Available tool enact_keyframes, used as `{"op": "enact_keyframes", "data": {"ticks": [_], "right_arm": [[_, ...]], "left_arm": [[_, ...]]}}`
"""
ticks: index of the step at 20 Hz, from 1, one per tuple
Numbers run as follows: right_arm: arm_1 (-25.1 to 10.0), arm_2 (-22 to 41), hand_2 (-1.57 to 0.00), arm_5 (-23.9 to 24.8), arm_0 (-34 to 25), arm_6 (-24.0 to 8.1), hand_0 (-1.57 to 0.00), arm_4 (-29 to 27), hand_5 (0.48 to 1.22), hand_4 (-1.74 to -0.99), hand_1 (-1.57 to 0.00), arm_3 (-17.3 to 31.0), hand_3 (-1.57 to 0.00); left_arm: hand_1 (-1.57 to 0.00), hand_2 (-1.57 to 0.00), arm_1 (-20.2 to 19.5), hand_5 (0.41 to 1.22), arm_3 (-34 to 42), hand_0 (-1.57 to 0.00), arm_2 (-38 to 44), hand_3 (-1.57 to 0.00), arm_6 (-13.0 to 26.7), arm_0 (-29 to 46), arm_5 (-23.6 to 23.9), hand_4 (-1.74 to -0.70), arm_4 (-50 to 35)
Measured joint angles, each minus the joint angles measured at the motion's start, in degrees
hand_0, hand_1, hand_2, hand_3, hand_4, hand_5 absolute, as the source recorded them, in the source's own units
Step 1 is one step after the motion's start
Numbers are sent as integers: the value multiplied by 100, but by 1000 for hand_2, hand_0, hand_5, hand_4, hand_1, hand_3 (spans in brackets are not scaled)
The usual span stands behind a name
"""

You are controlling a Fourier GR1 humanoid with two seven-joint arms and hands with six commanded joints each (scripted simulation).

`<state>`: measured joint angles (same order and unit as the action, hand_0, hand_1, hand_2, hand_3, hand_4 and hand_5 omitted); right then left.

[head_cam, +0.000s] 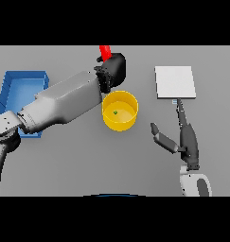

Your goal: Pick up the red beaker and tilt it to pour out 1 green nut into yellow bowl. Pick up the yellow bowl and place it on the metallic measuring scale.

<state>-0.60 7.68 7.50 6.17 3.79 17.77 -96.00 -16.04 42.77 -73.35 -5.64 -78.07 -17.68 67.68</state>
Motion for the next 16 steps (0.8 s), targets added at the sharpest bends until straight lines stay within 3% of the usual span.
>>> {"op": "enact_keyframes", "data": {"ticks": [2,3,5,7,10,11,14,16], "right_arm": [[-37,-35,1,1,4,129,1,-37,592,-1203,1,-58,1],[-56,-28,1,-16,62,197,1,-42,592,-1201,1,-95,1],[-18,-7,1,3,15,150,1,-19,596,-1186,1,-59,1],[66,10,1,-47,2,148,1,-124,593,-1181,1,-17,1],[60,-63,1,-175,-47,143,1,-358,597,-1193,1,-1,1],[52,-46,1,-185,-44,204,1,-357,596,-1200,1,-64,1],[23,-78,1,-217,-112,151,1,-393,592,-1222,1,52,1],[-24,-123,1,-290,-100,229,1,-500,590,-1222,1,47,1]], "left_arm": [[-1571,-1571,-133,1221,-125,-1571,179,-1494,-134,-306,118,-1727,-159],[-1571,-1399,-209,1221,-210,-1571,279,-1509,-151,-476,202,-1676,-224],[-1571,-1461,-390,1221,-369,-1571,514,-1041,-148,-809,312,-1699,-381],[-1571,-1501,-574,1221,-580,-1571,793,-1232,-236,-1113,435,-1705,-623],[-1571,-1535,-689,1221,-1213,-1571,1331,-1397,58,-1458,445,-1720,-1090],[-1571,-1542,-776,1221,-1418,-1571,1606,-1380,108,-1502,426,-1723,-1368],[-1571,-1556,-1048,1221,-2091,-1571,2589,-1360,824,-1341,583,-1732,-2345],[-1571,-1562,-1338,1221,-2360,-1571,3196,-1383,887,-1170,841,-1735,-3041]]}}
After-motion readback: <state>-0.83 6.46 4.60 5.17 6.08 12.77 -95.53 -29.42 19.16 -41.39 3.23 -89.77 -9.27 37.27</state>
